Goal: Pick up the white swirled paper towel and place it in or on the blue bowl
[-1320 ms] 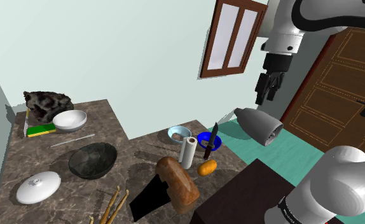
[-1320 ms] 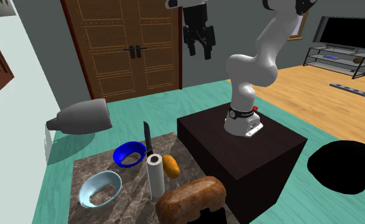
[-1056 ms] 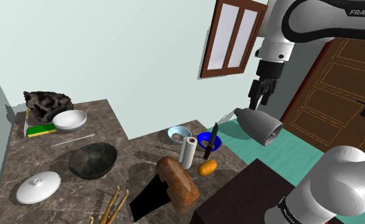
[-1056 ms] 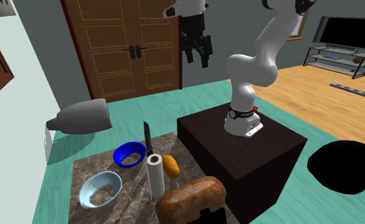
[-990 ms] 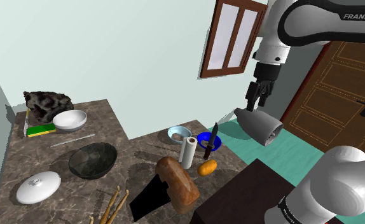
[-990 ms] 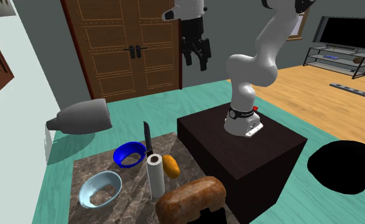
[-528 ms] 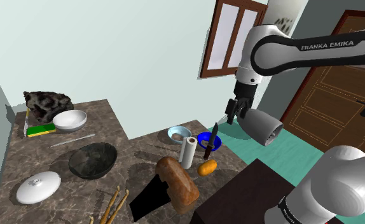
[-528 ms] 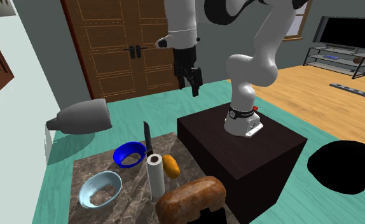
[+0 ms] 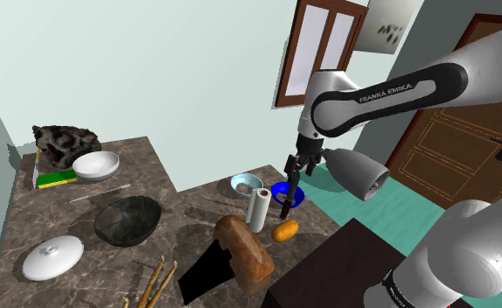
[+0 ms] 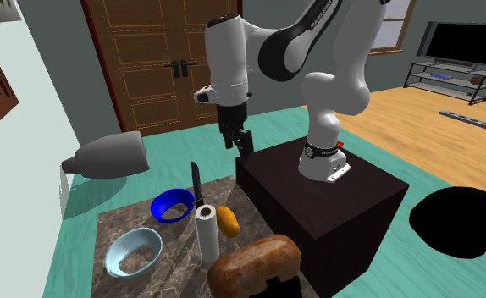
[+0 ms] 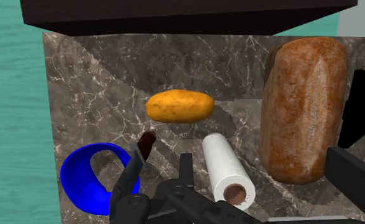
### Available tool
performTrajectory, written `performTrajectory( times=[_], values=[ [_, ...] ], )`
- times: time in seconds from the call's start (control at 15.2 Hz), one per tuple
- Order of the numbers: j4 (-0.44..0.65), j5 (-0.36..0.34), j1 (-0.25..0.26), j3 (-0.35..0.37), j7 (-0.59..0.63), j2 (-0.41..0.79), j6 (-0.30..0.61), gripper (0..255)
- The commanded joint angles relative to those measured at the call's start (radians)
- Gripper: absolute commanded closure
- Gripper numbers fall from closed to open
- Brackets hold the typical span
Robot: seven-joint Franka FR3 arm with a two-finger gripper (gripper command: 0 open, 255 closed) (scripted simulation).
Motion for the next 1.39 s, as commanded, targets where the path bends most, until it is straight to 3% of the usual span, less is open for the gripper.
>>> performTrajectory(
  times=[0.0,0.73,1.32],
  values=[
    [0.002,-0.005,0.000,0.008,0.012,0.078,0.089,0],
    [0.146,-0.100,0.007,0.027,0.130,0.524,0.440,0],
    [0.148,-0.122,0.013,0.016,0.145,0.624,0.538,0]
  ],
)
